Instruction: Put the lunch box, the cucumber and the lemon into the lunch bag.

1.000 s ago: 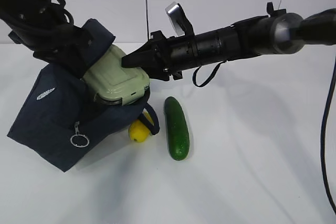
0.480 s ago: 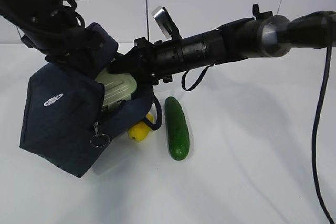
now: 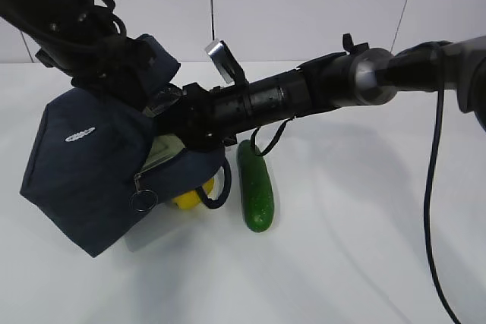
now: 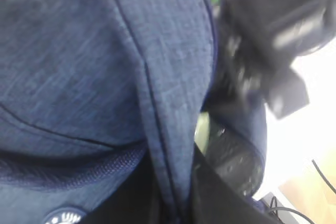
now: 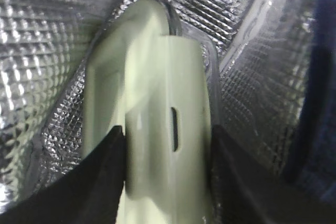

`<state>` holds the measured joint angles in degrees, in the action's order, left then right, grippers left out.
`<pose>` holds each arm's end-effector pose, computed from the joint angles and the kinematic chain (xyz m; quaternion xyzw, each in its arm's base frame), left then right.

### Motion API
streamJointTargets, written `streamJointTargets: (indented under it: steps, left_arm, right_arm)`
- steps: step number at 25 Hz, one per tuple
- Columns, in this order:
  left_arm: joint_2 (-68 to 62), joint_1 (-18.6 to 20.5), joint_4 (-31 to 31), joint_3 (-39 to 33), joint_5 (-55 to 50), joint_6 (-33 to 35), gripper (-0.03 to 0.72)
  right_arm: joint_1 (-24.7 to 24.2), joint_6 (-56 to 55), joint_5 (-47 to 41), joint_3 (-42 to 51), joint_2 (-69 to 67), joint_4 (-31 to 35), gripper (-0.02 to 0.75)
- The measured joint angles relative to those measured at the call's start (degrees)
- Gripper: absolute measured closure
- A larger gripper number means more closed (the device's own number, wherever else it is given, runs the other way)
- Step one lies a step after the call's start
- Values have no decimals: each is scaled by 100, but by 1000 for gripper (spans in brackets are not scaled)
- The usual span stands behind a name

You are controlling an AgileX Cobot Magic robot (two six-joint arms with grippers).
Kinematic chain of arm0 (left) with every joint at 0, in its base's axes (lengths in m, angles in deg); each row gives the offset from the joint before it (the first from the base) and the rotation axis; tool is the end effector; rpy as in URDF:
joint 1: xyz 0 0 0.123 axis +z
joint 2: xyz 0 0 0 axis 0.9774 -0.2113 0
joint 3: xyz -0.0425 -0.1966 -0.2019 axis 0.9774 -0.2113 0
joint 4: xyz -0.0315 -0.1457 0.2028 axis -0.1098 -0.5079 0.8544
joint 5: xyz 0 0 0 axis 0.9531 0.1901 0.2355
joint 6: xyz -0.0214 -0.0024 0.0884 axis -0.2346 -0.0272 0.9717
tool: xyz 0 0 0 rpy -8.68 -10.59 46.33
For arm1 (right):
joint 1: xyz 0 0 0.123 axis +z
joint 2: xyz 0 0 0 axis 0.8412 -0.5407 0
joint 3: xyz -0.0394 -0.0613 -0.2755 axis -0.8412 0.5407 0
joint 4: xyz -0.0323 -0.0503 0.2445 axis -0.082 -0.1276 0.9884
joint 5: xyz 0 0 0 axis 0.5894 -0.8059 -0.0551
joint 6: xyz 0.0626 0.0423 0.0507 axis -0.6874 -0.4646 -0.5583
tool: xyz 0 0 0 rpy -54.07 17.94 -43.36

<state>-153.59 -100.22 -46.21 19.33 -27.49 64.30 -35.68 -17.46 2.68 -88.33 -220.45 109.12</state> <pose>0.3339 -0.1650 0.2771 0.1974 0.9529 -0.1735 0.1515 0.4264 0.2546 0.1393 -0.1630 0.7867 0.5789 0.1395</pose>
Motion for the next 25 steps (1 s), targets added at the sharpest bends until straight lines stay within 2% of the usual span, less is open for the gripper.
streamJointTargets:
  steps: [6,25]
  left_arm:
    - [-3,0,0,0,73,4,668]
    - [-248,-17,-149,0,99,13,668]
  right_arm:
    - [189,70,-22,0,-9,-24,387]
    - [236,60,10,-9,-34,-410,374]
